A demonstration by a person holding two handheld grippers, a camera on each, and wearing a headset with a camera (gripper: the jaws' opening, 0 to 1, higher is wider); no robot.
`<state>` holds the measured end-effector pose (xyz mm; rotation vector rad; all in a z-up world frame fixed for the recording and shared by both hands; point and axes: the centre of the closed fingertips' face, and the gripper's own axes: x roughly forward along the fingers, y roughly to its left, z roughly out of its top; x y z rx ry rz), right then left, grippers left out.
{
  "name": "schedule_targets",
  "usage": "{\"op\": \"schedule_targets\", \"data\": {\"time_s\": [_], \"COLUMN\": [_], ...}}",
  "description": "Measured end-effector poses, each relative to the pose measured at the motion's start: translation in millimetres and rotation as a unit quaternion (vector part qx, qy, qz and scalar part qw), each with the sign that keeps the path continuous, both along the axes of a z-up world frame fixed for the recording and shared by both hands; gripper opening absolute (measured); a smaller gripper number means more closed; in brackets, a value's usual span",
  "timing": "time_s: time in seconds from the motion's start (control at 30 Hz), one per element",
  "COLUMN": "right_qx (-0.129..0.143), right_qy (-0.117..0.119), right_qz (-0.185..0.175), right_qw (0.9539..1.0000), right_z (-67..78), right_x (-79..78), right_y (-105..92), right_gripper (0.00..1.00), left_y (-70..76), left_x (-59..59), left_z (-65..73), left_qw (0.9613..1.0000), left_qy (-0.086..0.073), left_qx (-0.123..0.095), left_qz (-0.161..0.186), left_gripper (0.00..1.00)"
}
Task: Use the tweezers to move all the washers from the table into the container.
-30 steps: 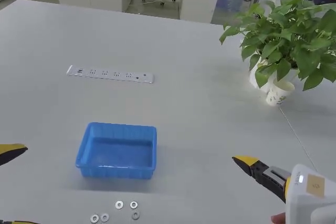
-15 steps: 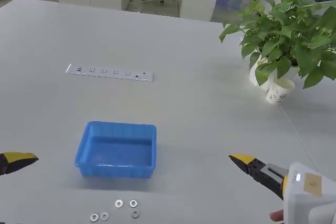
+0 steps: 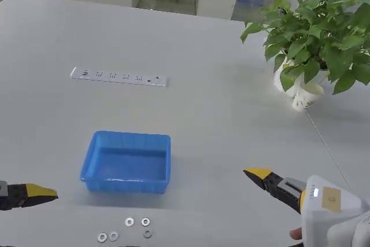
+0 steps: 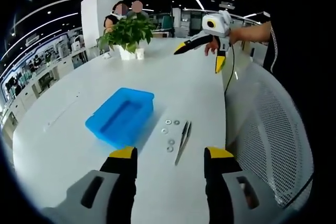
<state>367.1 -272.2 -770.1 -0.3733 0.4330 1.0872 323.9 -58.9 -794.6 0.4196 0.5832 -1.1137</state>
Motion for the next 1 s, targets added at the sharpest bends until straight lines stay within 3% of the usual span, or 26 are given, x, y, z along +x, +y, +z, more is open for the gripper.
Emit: {"op": "schedule_targets", "data": {"time_s": [0.1, 0.3, 0.53, 0.7, 1.0], "right_qx": [-0.006, -0.019, -0.029, -0.032, -0.046], "right_qy": [0.0, 0.002, 0.005, 0.014, 0.017], "right_qz": [0.009, 0.034, 0.056, 0.07, 0.105], "right_qw": [0.9999, 0.9992, 0.998, 0.997, 0.9933], "right_z": [-2.3, -6.7, -11.3, -15.1, -24.3], "right_x": [-1.1, -3.4, -5.3, -8.0, -13.3], "right_y": [2.1, 8.5, 15.0, 21.5, 32.1], "right_gripper": [0.95, 0.92, 0.91, 0.9, 0.8], "left_y": [2.3, -2.9, -7.6, -10.6, -12.6], "left_x": [-1.3, -4.8, -1.2, -3.3, -3.9], "left_z": [-11.4, -23.4, -35.8, -46.4, -61.6], "left_qw": [0.9993, 0.9967, 0.9937, 0.9907, 0.9854], "left_qy": [0.001, 0.007, 0.01, 0.022, 0.031], "left_qx": [0.033, 0.063, 0.085, 0.098, 0.12], "left_qz": [-0.018, -0.05, -0.072, -0.091, -0.116], "left_gripper": [0.53, 0.43, 0.36, 0.32, 0.26]}}
